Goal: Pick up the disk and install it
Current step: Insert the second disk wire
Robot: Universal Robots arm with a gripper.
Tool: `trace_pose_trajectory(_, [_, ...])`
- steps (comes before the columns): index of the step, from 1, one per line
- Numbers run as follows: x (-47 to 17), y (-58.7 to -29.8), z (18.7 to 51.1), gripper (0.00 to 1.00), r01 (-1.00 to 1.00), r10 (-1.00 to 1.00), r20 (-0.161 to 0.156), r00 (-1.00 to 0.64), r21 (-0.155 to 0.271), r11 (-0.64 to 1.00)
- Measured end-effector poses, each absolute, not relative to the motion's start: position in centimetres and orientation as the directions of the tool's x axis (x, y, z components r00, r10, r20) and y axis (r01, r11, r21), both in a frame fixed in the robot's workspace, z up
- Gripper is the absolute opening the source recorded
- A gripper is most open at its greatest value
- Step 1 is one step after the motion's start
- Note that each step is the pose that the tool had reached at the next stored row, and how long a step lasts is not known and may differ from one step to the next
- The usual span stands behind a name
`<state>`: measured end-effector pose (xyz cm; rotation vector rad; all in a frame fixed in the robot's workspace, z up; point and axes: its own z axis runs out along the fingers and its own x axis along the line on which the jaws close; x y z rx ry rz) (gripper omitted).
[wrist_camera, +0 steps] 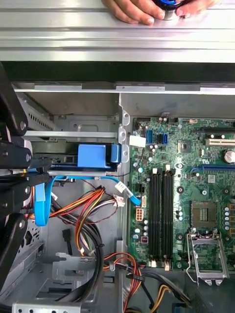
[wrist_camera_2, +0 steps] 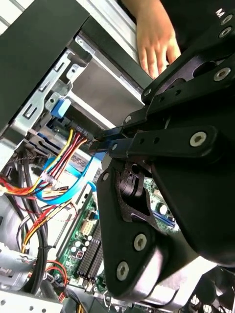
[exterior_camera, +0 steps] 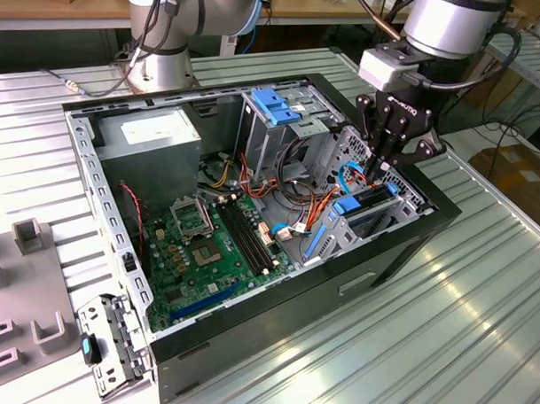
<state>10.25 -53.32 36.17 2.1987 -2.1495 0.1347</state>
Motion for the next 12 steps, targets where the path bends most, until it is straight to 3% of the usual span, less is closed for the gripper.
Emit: trace_pose_trajectory(12, [10.14, -53.51, 36.01, 0.16, -0.999, -0.995, 0.101, 0.025, -0.019, -0.027])
